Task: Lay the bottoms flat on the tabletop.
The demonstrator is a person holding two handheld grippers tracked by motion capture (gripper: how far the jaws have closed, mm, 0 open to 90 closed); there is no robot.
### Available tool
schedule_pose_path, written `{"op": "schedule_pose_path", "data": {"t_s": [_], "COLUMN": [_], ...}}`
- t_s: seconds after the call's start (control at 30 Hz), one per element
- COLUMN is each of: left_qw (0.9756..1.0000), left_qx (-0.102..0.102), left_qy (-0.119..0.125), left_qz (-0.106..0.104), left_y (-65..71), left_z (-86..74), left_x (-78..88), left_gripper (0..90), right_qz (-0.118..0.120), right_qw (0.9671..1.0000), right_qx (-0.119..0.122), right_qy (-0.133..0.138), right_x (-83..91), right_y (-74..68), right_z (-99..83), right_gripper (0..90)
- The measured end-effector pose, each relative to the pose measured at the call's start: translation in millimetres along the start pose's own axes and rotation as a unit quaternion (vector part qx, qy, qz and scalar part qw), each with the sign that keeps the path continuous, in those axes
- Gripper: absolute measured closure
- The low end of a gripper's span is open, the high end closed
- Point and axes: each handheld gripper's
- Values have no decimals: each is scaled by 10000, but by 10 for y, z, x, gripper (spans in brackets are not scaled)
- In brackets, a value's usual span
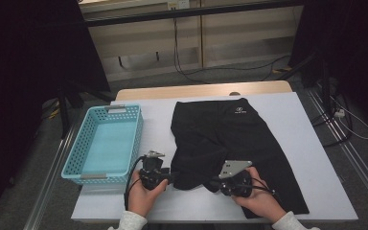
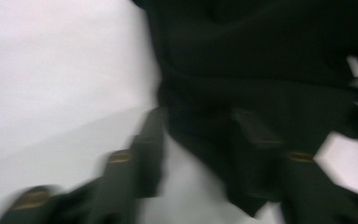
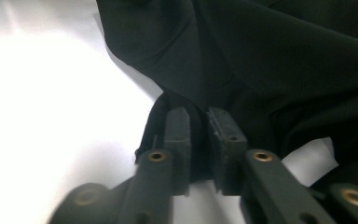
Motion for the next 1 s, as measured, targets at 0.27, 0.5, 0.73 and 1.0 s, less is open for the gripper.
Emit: {"op": "schedule_pose_path", "data": {"t_s": [0.27,0.5,0.73,1.0], "left_qw": [9999,9985,9990,9994], "left_qx": [-11,239,363,330], "left_qy": [-144,389,212,63], "left_qz": [-87,-301,-123,-3], "left_y": [24,-65,-181,-222], "left_z": [40,210,294,199], "left_x": [-36,181,-104,-52], "left_gripper": [878,895,897,881], "right_qz": [-5,82,-85,52], "right_qw": [10000,9996,9996,9994], "right_qx": [-41,-158,-234,2], "right_qy": [-10,198,166,333], "right_x": [15,154,86,14], "right_y": [-6,2,79,-57], "right_z": [22,40,-1,138], "right_gripper": [879,884,789,606]}}
Point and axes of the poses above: each handheld gripper's, and its own axes: x roughly backward along the jaws, z roughly out of its top, y roughly to its right, and after that the axes turned 1 degree about -y, right-handed
